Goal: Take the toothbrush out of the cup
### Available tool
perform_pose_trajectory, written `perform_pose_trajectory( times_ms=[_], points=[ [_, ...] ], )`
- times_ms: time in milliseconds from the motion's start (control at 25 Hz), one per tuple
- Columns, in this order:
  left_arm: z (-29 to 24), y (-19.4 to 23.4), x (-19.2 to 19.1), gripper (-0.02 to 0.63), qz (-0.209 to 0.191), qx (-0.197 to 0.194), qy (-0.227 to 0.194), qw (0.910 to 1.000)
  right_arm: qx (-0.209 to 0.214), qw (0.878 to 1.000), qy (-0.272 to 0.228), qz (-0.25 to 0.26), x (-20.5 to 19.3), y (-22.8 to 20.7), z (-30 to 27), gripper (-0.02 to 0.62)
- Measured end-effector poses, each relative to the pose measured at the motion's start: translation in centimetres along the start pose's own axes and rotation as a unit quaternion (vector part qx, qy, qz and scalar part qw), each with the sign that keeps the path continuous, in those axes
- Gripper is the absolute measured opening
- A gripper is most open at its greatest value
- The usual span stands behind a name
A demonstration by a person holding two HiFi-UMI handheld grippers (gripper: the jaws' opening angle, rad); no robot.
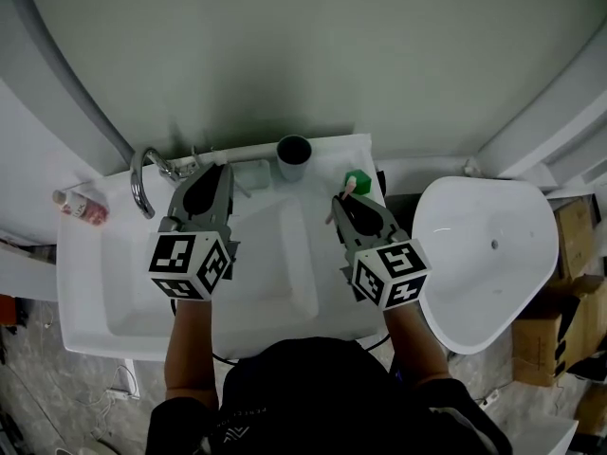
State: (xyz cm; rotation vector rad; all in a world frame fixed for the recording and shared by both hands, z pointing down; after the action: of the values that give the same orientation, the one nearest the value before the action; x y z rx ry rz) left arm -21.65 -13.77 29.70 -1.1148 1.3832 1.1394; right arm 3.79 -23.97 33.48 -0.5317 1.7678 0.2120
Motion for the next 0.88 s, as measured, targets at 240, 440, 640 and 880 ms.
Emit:
perform_pose_trajectory(
  times_ms=[240, 440, 640, 880],
  points=[
    [2.9, 0.4, -2.2, 0.018, 0.014, 0.011, 0.025, 0.9995, 0.007, 1.0, 0.003, 0.005, -0.1, 0.9, 0.2, 0.035],
    [4.7, 1.0, -4.0, 0.018, 0.034, 0.021, 0.046, 0.9982, 0.011, 1.0, 0.006, 0.004, -0.3, 1.4, 0.1, 0.035],
    [6.1, 1.4, -5.2, 0.018, 0.039, 0.028, 0.062, 0.9969, 0.014, 1.0, 0.01, 0.002, -0.5, 1.6, 0.0, 0.035],
    [7.5, 1.8, -6.3, 0.018, 0.053, 0.042, 0.071, 0.9952, 0.017, 1.0, 0.012, -0.005, -0.8, 1.7, -0.1, 0.034]
  ],
)
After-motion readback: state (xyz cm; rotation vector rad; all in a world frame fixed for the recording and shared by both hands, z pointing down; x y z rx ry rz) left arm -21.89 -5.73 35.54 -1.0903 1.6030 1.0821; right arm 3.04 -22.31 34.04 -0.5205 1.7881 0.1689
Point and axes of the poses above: the fingertips, and each gripper's own axes: z backward along the fingers, y to its left, x out of its top, the point moved 10 cm from there along z, backward along the fingers, and after that the axes turned 5 degrees about x, right-handed, at the moved point
